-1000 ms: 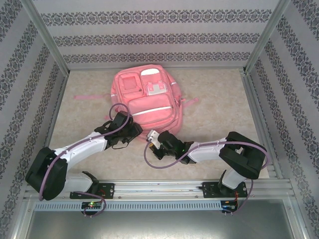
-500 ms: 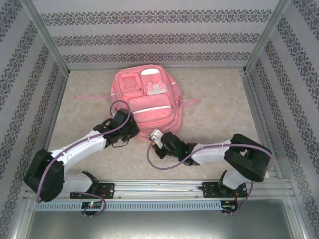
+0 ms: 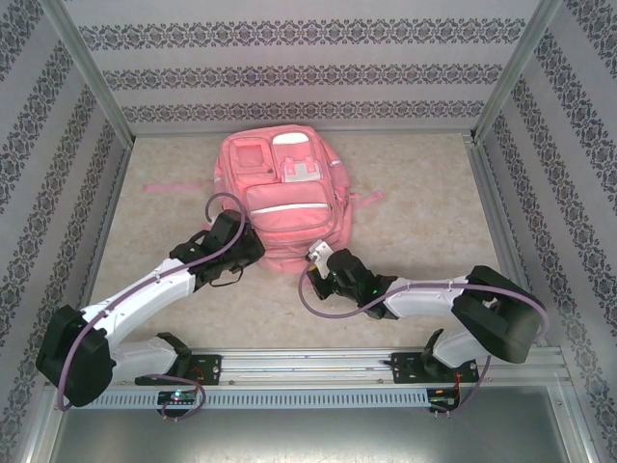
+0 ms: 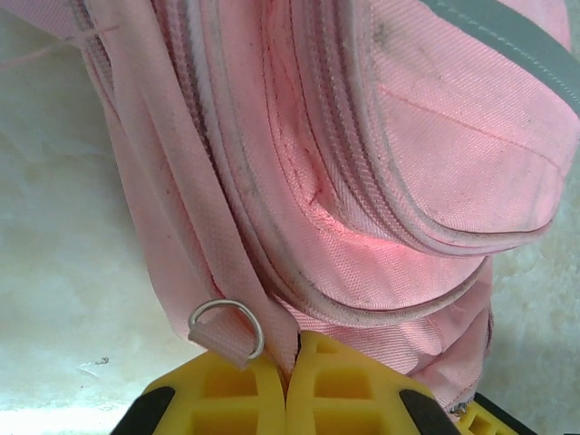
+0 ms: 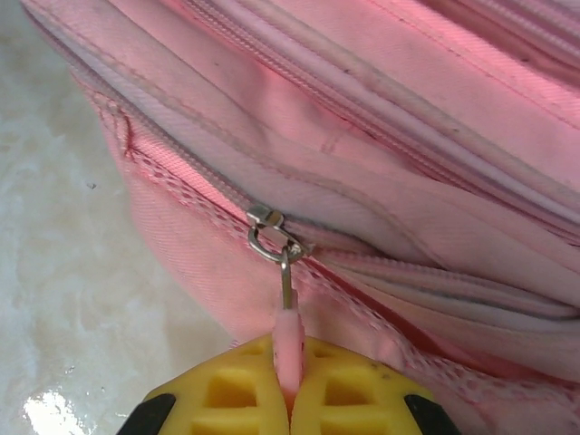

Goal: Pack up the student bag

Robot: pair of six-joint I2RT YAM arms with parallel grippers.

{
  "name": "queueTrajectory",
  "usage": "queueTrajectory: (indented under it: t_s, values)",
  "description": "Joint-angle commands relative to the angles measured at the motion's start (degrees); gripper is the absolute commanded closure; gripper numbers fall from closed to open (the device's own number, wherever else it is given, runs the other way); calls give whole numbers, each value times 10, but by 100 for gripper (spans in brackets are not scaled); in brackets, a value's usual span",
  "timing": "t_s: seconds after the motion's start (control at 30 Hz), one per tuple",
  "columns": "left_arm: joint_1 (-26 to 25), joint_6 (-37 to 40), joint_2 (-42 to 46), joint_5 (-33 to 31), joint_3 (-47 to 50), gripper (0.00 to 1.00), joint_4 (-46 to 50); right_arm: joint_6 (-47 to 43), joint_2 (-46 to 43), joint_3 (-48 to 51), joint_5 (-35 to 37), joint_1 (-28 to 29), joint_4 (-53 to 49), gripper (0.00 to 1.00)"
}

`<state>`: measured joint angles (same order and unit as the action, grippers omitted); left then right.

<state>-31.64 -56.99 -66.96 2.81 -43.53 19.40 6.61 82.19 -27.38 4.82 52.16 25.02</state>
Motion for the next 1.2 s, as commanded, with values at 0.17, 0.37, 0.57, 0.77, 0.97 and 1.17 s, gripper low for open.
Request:
queueTrajectory:
  t_s: [0.17, 0.37, 0.57, 0.77, 0.97, 1.17]
  values:
    - [32, 50, 57, -58, 4, 100, 39, 35, -43, 48, 46, -40, -68, 100]
    - [36, 86, 75, -52, 8, 100, 59, 26, -59, 47, 42, -49, -92, 100]
    - [46, 126, 102, -104, -2, 100, 129, 44, -52, 42, 58, -58, -103, 100]
    - [77, 148, 105, -123, -20, 100, 183, 46, -27, 26, 47, -68, -110, 100]
    - [123, 167, 102, -129, -31, 100, 208, 53, -3, 7, 66, -69, -116, 100]
    - [175, 186, 60, -120, -62, 100, 213, 19, 14, 1, -4, -54, -70, 100]
